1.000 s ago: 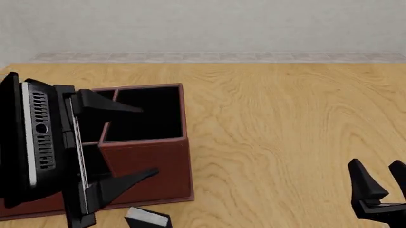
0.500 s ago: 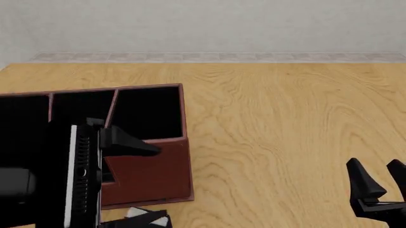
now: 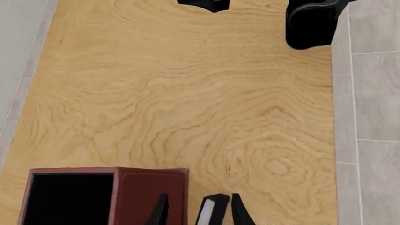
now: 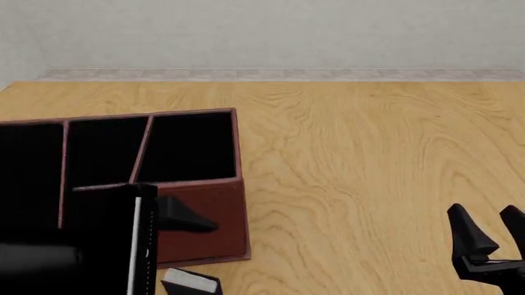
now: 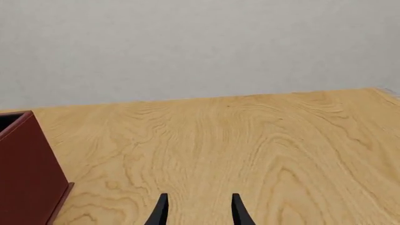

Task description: Pick up the book and place it in the left compartment of the caddy.

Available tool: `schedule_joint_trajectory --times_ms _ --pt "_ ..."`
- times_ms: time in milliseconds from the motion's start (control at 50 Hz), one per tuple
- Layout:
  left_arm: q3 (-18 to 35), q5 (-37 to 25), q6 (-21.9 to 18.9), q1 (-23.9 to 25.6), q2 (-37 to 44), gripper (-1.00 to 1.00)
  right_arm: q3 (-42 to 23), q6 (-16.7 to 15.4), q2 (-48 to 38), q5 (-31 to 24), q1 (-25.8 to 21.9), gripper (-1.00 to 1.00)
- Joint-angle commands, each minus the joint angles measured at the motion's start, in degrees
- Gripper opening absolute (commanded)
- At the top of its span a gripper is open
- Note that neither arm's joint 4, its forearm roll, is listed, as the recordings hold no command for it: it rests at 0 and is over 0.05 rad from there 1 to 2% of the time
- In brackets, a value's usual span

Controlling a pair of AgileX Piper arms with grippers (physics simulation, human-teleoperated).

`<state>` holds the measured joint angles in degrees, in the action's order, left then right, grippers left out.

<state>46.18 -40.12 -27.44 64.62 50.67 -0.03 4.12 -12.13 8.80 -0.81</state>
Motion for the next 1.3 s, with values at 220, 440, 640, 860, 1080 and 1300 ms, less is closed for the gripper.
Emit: schedule_joint_trajectory --times_ms 220,440,640,860,1080,1300 --pt "-4.1 3.0 0.3 -1.2 2.9 1.0 0.0 0.1 -0.5 0.5 0.2 1.0" --pt "-6.0 5.1 0.4 -2.0 3.9 1.0 0.0 0.0 -1.0 0.9 0.1 1.0" --pt "-7.9 6.6 0.3 -2.5 4.7 1.0 0.0 -0.2 -1.5 1.3 0.1 1.0" --pt "-9.9 7.9 -0.3 -3.3 5.6 1.0 0.0 -0.2 -1.7 1.5 0.1 1.0" --pt "-11.1 9.1 -0.9 -4.5 6.6 1.0 0.0 -0.2 -2.2 1.8 0.1 1.0" --pt "-12.3 10.7 -1.8 -6.0 8.1 1.0 0.0 -0.5 -3.0 2.4 0.0 1.0"
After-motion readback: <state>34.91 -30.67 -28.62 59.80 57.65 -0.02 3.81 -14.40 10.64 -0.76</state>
